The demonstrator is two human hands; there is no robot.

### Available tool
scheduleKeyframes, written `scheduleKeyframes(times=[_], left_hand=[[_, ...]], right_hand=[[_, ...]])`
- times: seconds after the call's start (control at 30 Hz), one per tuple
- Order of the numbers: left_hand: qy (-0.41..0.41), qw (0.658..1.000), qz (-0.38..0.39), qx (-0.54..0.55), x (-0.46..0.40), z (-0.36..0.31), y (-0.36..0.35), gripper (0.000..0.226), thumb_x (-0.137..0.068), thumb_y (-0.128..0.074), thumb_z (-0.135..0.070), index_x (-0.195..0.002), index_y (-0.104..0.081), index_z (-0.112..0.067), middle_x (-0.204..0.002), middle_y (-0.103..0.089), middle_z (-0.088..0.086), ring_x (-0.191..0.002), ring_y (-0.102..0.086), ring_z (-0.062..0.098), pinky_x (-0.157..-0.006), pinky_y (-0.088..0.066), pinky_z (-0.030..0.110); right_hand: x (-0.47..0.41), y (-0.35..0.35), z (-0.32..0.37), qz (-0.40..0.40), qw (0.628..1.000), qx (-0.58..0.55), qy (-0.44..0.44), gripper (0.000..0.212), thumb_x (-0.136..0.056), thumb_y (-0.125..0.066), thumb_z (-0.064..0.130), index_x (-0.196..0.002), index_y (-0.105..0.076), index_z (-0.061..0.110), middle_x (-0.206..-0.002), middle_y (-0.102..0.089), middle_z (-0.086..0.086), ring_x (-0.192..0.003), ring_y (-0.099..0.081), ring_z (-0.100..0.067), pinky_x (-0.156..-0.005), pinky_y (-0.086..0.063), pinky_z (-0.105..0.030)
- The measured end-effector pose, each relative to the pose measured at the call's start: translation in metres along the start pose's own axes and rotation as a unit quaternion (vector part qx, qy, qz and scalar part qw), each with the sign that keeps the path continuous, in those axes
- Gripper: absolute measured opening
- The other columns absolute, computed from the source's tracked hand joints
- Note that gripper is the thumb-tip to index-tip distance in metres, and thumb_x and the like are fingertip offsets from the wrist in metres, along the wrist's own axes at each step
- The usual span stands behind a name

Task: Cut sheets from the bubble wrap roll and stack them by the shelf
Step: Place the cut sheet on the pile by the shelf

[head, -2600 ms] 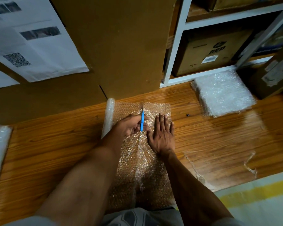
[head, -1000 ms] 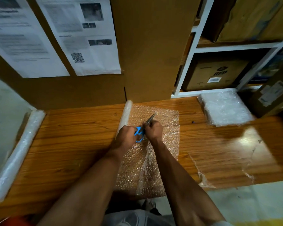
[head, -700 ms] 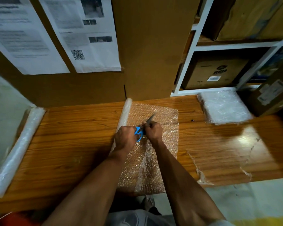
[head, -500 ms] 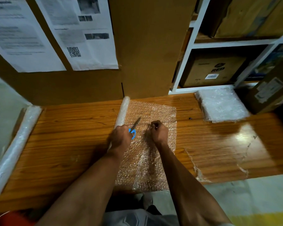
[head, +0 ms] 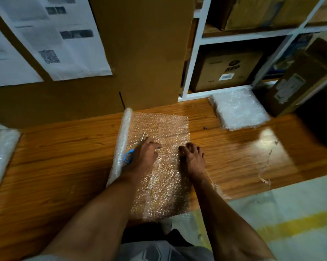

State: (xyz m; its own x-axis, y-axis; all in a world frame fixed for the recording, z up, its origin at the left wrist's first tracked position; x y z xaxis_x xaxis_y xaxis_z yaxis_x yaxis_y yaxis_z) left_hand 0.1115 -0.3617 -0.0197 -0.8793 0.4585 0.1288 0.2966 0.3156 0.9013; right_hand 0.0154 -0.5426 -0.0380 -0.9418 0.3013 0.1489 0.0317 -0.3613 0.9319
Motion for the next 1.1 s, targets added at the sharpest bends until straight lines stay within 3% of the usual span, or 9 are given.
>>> scheduleKeyframes(times=[0.17,0.27,0.37,0.53,0.6,0.73,0.9,1.03,1.1], left_hand=[[0.005,0.999,0.000,-0.046,-0.007,-0.003,-0.007,0.030,-0.089,-0.076,-0.032,-0.118,-0.072,-0.038,-0.131,-0.057,-0.004,-0.117,-0.050,0.018,-0.091,-0.055,0.039],[0.000,0.999,-0.007,-0.046,-0.008,-0.005,-0.009,0.026,-0.087,-0.078,-0.030,-0.112,-0.073,-0.037,-0.126,-0.058,-0.006,-0.112,-0.053,0.016,-0.086,-0.056,0.038],[-0.015,0.999,-0.022,-0.039,-0.007,-0.009,-0.006,0.021,-0.087,-0.079,-0.028,-0.105,-0.074,-0.037,-0.125,-0.058,-0.006,-0.108,-0.054,0.013,-0.081,-0.057,0.035],[-0.043,0.998,-0.010,-0.048,-0.002,-0.012,-0.012,0.016,-0.084,-0.081,-0.036,-0.097,-0.073,-0.038,-0.123,-0.061,-0.010,-0.110,-0.055,0.013,-0.093,-0.053,0.040],[-0.034,0.998,-0.009,-0.057,-0.003,-0.013,-0.013,0.015,-0.081,-0.082,-0.036,-0.094,-0.074,-0.038,-0.121,-0.063,-0.010,-0.111,-0.053,0.013,-0.095,-0.050,0.038],[-0.016,0.997,-0.004,-0.078,-0.006,-0.016,-0.014,0.012,-0.080,-0.084,-0.033,-0.091,-0.078,-0.036,-0.119,-0.064,-0.009,-0.110,-0.053,0.014,-0.090,-0.045,0.034],[-0.018,0.998,0.007,-0.067,0.000,-0.016,-0.021,0.010,-0.092,-0.073,-0.025,-0.091,-0.076,-0.034,-0.125,-0.057,-0.009,-0.116,-0.046,0.014,-0.101,-0.042,0.037],[-0.030,0.999,0.002,-0.012,0.008,-0.015,-0.020,0.006,-0.097,-0.066,-0.027,-0.094,-0.070,-0.031,-0.123,-0.058,-0.010,-0.121,-0.045,0.015,-0.103,-0.036,0.037],[-0.022,0.998,-0.005,0.051,0.012,-0.015,-0.015,0.008,-0.097,-0.065,-0.022,-0.096,-0.068,-0.030,-0.114,-0.059,-0.009,-0.114,-0.051,0.015,-0.098,-0.042,0.035]], right_hand=[[0.001,-0.010,-0.014,0.009,1.000,-0.014,-0.005,0.057,-0.090,-0.074,0.034,-0.143,-0.052,0.028,-0.155,-0.040,-0.008,-0.133,-0.042,-0.031,-0.107,-0.042,-0.045],[0.003,-0.011,-0.017,-0.035,0.999,-0.006,0.025,0.036,-0.100,-0.058,0.044,-0.133,-0.055,0.028,-0.147,-0.047,-0.005,-0.126,-0.045,-0.026,-0.099,-0.043,-0.042],[0.007,-0.010,-0.020,-0.065,0.997,-0.025,0.030,0.030,-0.106,-0.045,0.049,-0.125,-0.054,0.027,-0.136,-0.050,-0.001,-0.120,-0.047,-0.023,-0.094,-0.040,-0.039],[0.011,-0.013,-0.026,-0.070,0.996,-0.021,0.053,0.031,-0.103,-0.043,0.047,-0.121,-0.056,0.025,-0.137,-0.051,-0.004,-0.118,-0.047,-0.024,-0.090,-0.039,-0.038],[0.009,-0.013,-0.029,-0.066,0.997,-0.013,0.047,0.028,-0.100,-0.052,0.043,-0.122,-0.057,0.026,-0.140,-0.050,-0.002,-0.120,-0.047,-0.024,-0.091,-0.044,-0.040],[0.007,-0.016,-0.028,-0.021,0.999,0.006,0.038,0.050,-0.091,-0.076,0.031,-0.136,-0.057,0.019,-0.151,-0.046,-0.008,-0.132,-0.042,-0.028,-0.105,-0.043,-0.043],[0.011,-0.022,-0.032,0.010,0.999,0.025,0.025,0.073,-0.088,-0.078,0.028,-0.149,-0.042,0.009,-0.152,-0.041,-0.014,-0.135,-0.040,-0.032,-0.114,-0.037,-0.044],[0.020,-0.021,-0.036,-0.018,0.999,-0.027,0.015,0.061,-0.091,-0.068,0.022,-0.143,-0.040,0.005,-0.144,-0.047,-0.021,-0.131,-0.044,-0.041,-0.109,-0.043,-0.056],[0.021,-0.017,-0.036,-0.027,0.998,-0.043,0.020,0.059,-0.093,-0.055,0.029,-0.144,-0.037,0.006,-0.144,-0.050,-0.022,-0.134,-0.043,-0.043,-0.109,-0.042,-0.059]])
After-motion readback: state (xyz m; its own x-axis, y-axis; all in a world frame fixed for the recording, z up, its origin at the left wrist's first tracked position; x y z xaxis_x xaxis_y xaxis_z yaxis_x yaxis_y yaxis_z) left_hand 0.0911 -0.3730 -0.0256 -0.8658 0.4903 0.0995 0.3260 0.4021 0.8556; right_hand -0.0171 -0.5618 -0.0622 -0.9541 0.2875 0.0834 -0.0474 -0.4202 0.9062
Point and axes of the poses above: each hand's wrist, its own x-axis away from the middle knuckle, its own y-axis out of the back of the hand, z = x × y, the point moved 8 cm from there along -x, towards the middle knuckle
